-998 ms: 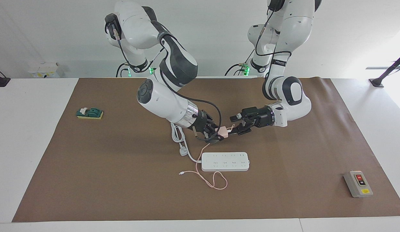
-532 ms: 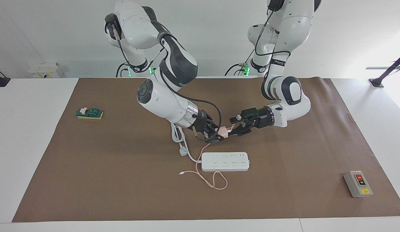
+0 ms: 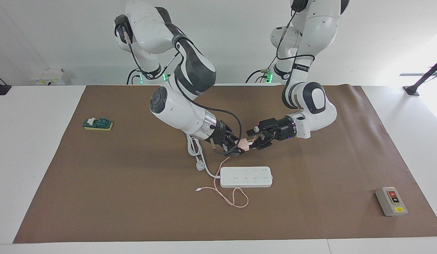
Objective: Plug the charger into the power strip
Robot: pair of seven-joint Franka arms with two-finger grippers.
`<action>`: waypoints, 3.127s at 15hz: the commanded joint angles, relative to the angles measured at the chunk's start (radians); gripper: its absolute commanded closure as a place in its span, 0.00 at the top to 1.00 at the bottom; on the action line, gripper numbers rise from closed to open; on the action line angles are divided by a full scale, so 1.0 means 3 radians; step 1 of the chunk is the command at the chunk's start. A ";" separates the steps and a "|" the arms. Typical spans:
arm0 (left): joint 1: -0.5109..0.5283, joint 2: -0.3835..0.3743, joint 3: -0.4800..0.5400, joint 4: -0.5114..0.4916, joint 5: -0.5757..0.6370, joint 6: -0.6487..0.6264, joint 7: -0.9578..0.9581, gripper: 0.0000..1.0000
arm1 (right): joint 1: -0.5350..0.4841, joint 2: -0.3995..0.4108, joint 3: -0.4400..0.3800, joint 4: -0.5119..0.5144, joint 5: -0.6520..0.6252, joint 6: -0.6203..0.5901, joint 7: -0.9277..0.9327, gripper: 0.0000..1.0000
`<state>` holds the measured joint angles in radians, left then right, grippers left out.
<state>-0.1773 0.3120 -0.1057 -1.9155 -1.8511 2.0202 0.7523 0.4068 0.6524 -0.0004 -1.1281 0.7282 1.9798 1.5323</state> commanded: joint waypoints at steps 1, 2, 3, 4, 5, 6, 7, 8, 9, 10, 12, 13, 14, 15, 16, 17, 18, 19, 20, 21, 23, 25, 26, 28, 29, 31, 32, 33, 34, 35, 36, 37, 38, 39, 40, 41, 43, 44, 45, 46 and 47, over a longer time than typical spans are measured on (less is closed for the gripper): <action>-0.0028 0.0080 0.0020 0.0101 -0.0032 0.0056 -0.0012 1.00 | -0.0001 0.0065 -0.0004 0.0109 0.0022 -0.0008 0.0072 0.00; -0.0033 0.0080 0.0020 0.0111 -0.0027 0.0067 -0.0017 1.00 | -0.0001 0.0065 -0.0004 0.0109 0.0022 -0.0013 0.0072 0.00; -0.0043 0.0080 0.0020 0.0111 -0.0027 0.0067 -0.0012 1.00 | -0.0001 0.0065 -0.0004 0.0109 0.0022 -0.0008 0.0072 0.00; -0.0043 0.0085 0.0020 0.0111 -0.0027 0.0072 -0.0012 1.00 | -0.0001 0.0065 -0.0004 0.0109 0.0022 -0.0008 0.0072 0.00; -0.0043 0.0085 0.0020 0.0111 -0.0022 0.0067 -0.0012 1.00 | -0.0001 0.0065 -0.0004 0.0109 0.0022 -0.0008 0.0072 0.00; -0.0043 0.0085 0.0020 0.0111 -0.0022 0.0067 -0.0017 1.00 | -0.0001 0.0065 -0.0004 0.0109 0.0022 -0.0008 0.0072 0.00; -0.0043 0.0085 0.0020 0.0111 -0.0012 0.0067 -0.0017 1.00 | -0.0001 0.0065 -0.0004 0.0109 0.0022 -0.0008 0.0072 0.00; -0.0043 0.0085 0.0025 0.0111 -0.0012 0.0072 -0.0023 1.00 | -0.0001 0.0065 -0.0004 0.0109 0.0022 -0.0008 0.0072 0.00; -0.0043 0.0085 0.0025 0.0111 -0.0002 0.0077 -0.0038 1.00 | -0.0001 0.0065 -0.0004 0.0109 0.0022 -0.0008 0.0072 0.00; -0.0043 0.0090 0.0025 0.0111 0.0049 0.0087 -0.0053 1.00 | -0.0001 0.0065 -0.0004 0.0109 0.0022 -0.0008 0.0072 0.00; -0.0043 0.0095 0.0025 0.0157 0.0131 0.0107 -0.0150 0.99 | -0.0001 0.0065 -0.0004 0.0109 0.0022 -0.0008 0.0072 0.00; -0.0043 0.0136 0.0025 0.0187 0.0132 0.0113 -0.0166 0.99 | -0.0001 0.0065 -0.0004 0.0109 0.0022 -0.0008 0.0072 0.00; -0.0038 0.0161 0.0025 0.0223 0.0132 0.0092 -0.0176 0.99 | -0.0006 0.0065 -0.0004 0.0109 0.0022 -0.0008 0.0072 0.00; -0.0038 0.0177 0.0020 0.0234 0.0132 0.0087 -0.0176 0.99 | -0.0001 0.0065 -0.0004 0.0109 0.0022 -0.0008 0.0072 0.00; -0.0043 0.0182 0.0020 0.0234 0.0132 0.0087 -0.0176 0.99 | -0.0001 0.0065 -0.0004 0.0109 0.0022 -0.0008 0.0072 0.00; -0.0043 0.0182 0.0015 0.0244 0.0132 0.0097 -0.0181 0.99 | -0.0001 0.0065 -0.0004 0.0109 0.0022 -0.0008 0.0072 0.00; -0.0048 0.0212 0.0015 0.0274 0.0132 0.0092 -0.0181 0.99 | -0.0001 0.0065 -0.0004 0.0109 0.0022 -0.0003 0.0072 0.00; -0.0048 0.0228 0.0015 0.0290 0.0132 0.0082 -0.0181 0.99 | -0.0001 0.0065 -0.0004 0.0109 0.0022 -0.0003 0.0072 0.00; -0.0058 0.0228 0.0020 0.0290 0.0137 0.0077 -0.0181 0.98 | -0.0001 0.0065 -0.0004 0.0109 0.0022 -0.0003 0.0072 0.00; -0.0074 0.0228 0.0020 0.0285 0.0137 0.0087 -0.0176 0.90 | -0.0001 0.0065 -0.0004 0.0109 0.0027 -0.0003 0.0072 0.00; -0.0089 0.0223 0.0025 0.0280 0.0177 0.0087 -0.0171 0.81 | -0.0001 0.0065 -0.0004 0.0109 0.0027 -0.0003 0.0072 0.00; -0.0084 0.0213 0.0025 0.0280 0.0264 0.0082 -0.0176 0.71 | -0.0001 0.0065 -0.0004 0.0109 0.0027 -0.0003 0.0072 0.00; -0.0079 0.0208 0.0025 0.0280 0.0270 0.0077 -0.0181 0.65 | -0.0001 0.0065 -0.0004 0.0109 0.0027 -0.0003 0.0072 0.00; -0.0059 0.0192 0.0025 0.0265 0.0270 0.0062 -0.0181 0.49 | -0.0001 0.0065 -0.0004 0.0109 0.0027 -0.0003 0.0072 0.00; -0.0048 0.0187 0.0025 0.0264 0.0300 0.0057 -0.0201 0.44 | -0.0006 0.0065 -0.0004 0.0109 0.0027 -0.0003 0.0072 0.00; 0.0028 0.0172 0.0030 0.0259 0.0427 -0.0081 -0.0298 0.35 | -0.0006 0.0065 -0.0004 0.0109 0.0032 -0.0003 0.0067 0.00; 0.0084 0.0172 0.0030 0.0254 0.0509 -0.0158 -0.0324 0.35 | -0.0006 0.0065 -0.0004 0.0109 0.0032 -0.0003 0.0067 0.00; 0.0115 0.0172 0.0030 0.0254 0.0550 -0.0209 -0.0329 0.35 | -0.0006 0.0065 -0.0004 0.0109 0.0032 -0.0003 0.0067 0.00; 0.0136 0.0172 0.0030 0.0254 0.0556 -0.0240 -0.0329 0.27 | -0.0006 0.0065 -0.0004 0.0109 0.0032 0.0007 0.0067 0.00; 0.0141 0.0172 0.0030 0.0249 0.0556 -0.0260 -0.0334 0.18 | -0.0006 0.0065 -0.0004 0.0104 0.0037 0.0022 0.0067 0.00; 0.0141 0.0172 0.0035 0.0244 0.0556 -0.0276 -0.0335 0.11 | -0.0006 0.0065 -0.0004 0.0104 0.0037 0.0022 0.0067 0.00; 0.0141 0.0172 0.0030 0.0239 0.0556 -0.0271 -0.0335 0.03 | -0.0006 0.0065 -0.0004 0.0104 0.0037 0.0022 0.0067 0.00; 0.0136 0.0177 0.0030 0.0244 0.0556 -0.0271 -0.0340 0.00 | -0.0006 0.0065 -0.0004 0.0104 0.0037 0.0022 0.0062 0.00; 0.0136 0.0177 0.0030 0.0244 0.0556 -0.0271 -0.0350 0.00 | -0.0006 0.0065 -0.0004 0.0104 0.0037 0.0022 0.0062 0.00; 0.0136 0.0172 0.0030 0.0244 0.0556 -0.0276 -0.0375 0.00 | -0.0006 0.0065 -0.0004 0.0104 0.0037 0.0022 0.0062 0.00; 0.0131 0.0172 0.0030 0.0244 0.0556 -0.0276 -0.0396 0.00 | -0.0006 0.0065 -0.0004 0.0104 0.0037 0.0027 0.0067 0.00; 0.0136 0.0172 0.0030 0.0249 0.0561 -0.0322 -0.0497 0.00 | -0.0032 0.0065 -0.0009 0.0094 0.0043 0.0058 0.0077 0.99; 0.0151 0.0172 0.0040 0.0254 0.0602 -0.0489 -0.0594 0.00 | -0.0042 0.0065 -0.0009 0.0094 0.0043 0.0058 0.0077 1.00; 0.0212 0.0187 0.0051 0.0274 0.0728 -0.0622 -0.0671 0.00 | -0.0052 0.0060 -0.0009 0.0094 0.0043 0.0053 0.0077 1.00; 0.0253 0.0177 0.0056 0.0280 0.0952 -0.0619 -0.0728 0.00 | -0.0052 0.0060 -0.0009 0.0094 0.0043 0.0048 0.0077 1.00; 0.0269 0.0167 0.0071 0.0315 0.1183 -0.0624 -0.0789 0.00 | -0.0057 0.0060 -0.0009 0.0094 0.0043 0.0043 0.0077 1.00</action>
<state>-0.1241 0.3690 -0.0926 -1.8350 -1.6105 1.8817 0.5735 0.3983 0.6536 -0.0047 -1.1267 0.7301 1.9849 1.5496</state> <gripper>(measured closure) 0.678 0.163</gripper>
